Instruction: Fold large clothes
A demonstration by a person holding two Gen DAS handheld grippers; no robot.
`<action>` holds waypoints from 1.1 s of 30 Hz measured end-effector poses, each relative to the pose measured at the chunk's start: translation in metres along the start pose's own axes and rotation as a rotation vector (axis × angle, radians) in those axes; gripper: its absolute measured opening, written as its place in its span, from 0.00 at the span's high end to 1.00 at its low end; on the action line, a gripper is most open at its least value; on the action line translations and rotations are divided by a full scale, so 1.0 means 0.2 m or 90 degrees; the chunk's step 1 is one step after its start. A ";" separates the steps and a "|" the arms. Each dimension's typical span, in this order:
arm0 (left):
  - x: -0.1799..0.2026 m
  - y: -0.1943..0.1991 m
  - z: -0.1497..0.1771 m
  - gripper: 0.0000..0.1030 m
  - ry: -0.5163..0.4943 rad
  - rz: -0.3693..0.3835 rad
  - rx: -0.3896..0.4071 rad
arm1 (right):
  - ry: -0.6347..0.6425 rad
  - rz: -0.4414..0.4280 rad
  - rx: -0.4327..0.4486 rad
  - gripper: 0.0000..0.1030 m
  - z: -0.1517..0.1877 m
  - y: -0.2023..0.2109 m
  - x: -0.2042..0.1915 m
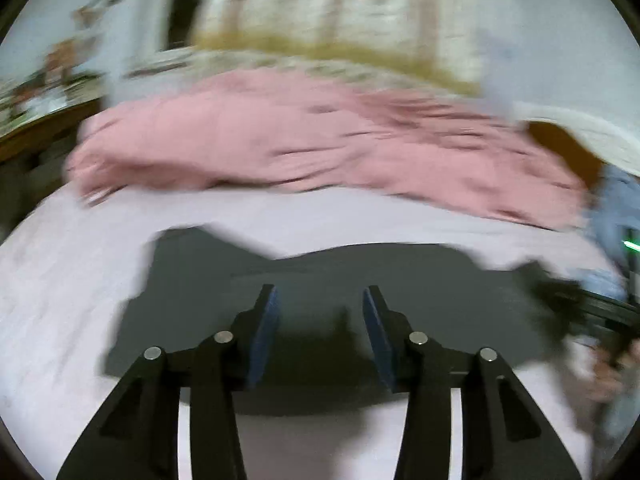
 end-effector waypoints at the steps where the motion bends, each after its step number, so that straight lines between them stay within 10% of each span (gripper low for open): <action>1: 0.10 0.01 -0.01 0.68 -0.010 0.045 -0.017 | -0.008 -0.014 0.001 0.10 -0.02 0.03 -0.01; 5: 0.41 -0.13 -0.02 0.69 0.023 0.131 -0.103 | 0.007 -0.002 0.007 0.10 -0.03 0.06 -0.02; 10: 0.45 -0.54 0.18 0.72 0.026 0.018 -0.219 | 0.014 0.008 -0.010 0.10 -0.02 0.05 -0.02; 18: 0.35 -0.58 0.21 0.74 0.073 0.073 -0.196 | -0.006 -0.067 -0.044 0.10 -0.01 0.07 -0.10; 27: 0.28 -0.41 0.20 0.87 0.102 0.073 -0.234 | -0.022 -0.193 -0.158 0.54 -0.04 -0.07 -0.54; 31: 0.16 -0.51 0.27 0.96 0.198 0.098 -0.255 | 0.026 -0.131 -0.209 0.91 -0.04 -0.27 -0.76; 33: 0.10 -0.53 0.28 0.96 0.261 0.136 -0.274 | 0.034 -0.104 -0.256 0.93 0.01 -0.38 -0.80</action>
Point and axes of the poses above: each gripper's, at about its wrist camera, not at the fingertips, and y roughly against the way its jaws point, x to its right, z to its underside, the point moved 4 cm from there along -y, roughly the way its jaws point, and after that the axes turned 9 degrees about x, right-handed, at the moved point
